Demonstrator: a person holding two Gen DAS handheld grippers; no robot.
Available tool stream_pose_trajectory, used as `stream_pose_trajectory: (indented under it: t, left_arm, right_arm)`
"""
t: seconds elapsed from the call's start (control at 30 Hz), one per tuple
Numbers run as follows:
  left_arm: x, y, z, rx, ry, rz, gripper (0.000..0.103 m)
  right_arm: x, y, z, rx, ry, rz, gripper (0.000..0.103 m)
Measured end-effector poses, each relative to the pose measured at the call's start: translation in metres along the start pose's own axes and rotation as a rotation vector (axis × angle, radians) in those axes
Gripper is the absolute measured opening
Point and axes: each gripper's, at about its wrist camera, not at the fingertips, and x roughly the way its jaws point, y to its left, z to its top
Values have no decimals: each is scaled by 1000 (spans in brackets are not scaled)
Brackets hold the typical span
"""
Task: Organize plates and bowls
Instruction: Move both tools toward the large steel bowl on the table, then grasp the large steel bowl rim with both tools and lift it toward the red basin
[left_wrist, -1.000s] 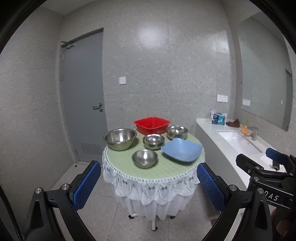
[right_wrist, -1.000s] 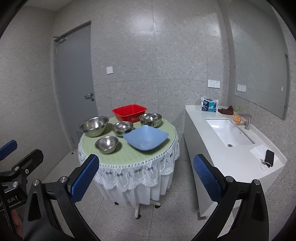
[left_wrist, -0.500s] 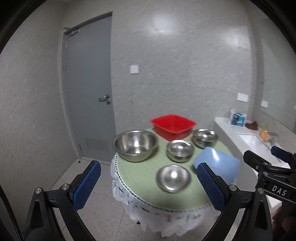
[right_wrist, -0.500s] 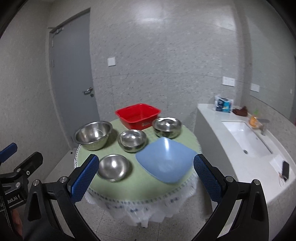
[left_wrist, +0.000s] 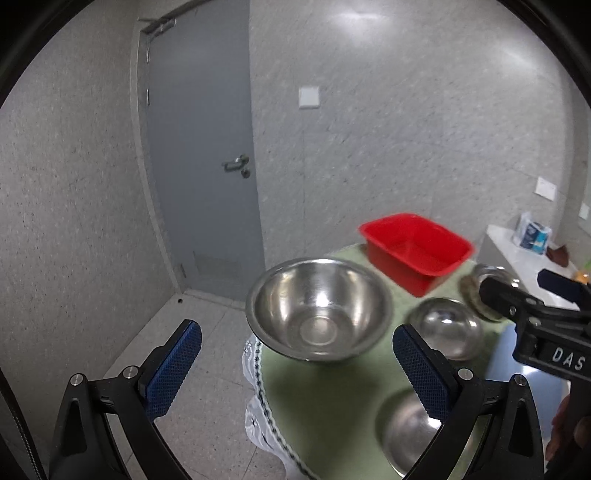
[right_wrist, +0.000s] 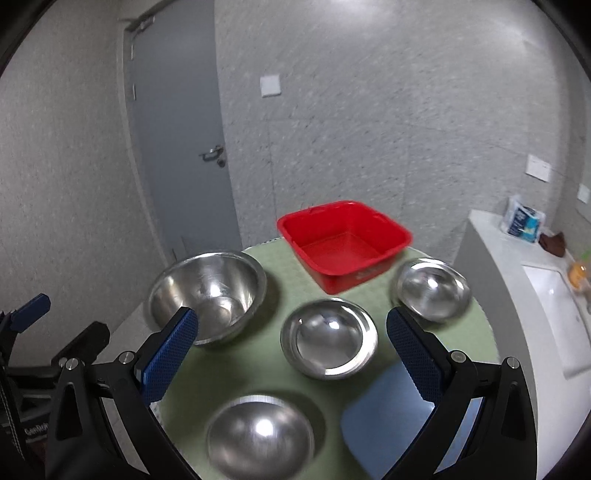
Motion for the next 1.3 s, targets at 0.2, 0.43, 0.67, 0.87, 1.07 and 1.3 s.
stream_pose_trajectory:
  t: [0.2, 0.43, 0.67, 0.87, 1.07, 1.3]
  left_arm:
    - [91, 18, 19, -9, 92, 38, 102]
    - [200, 46, 33, 19, 207, -7, 89]
    - [281, 69, 41, 34, 314, -119, 45]
    - [316, 87, 55, 46, 321, -181, 28]
    - [320, 113, 82, 35, 289, -251, 27]
    - [307, 110, 136, 62, 144, -326, 27]
  right_arm:
    - [77, 18, 21, -44, 109, 37, 103]
    - [161, 35, 26, -77, 260, 48, 103]
    - [220, 39, 15, -78, 399, 52, 80]
    - [240, 37, 10, -64, 461, 71, 42]
    - [234, 21, 19, -13, 451, 75, 39]
    - [199, 2, 56, 65, 351, 68, 39]
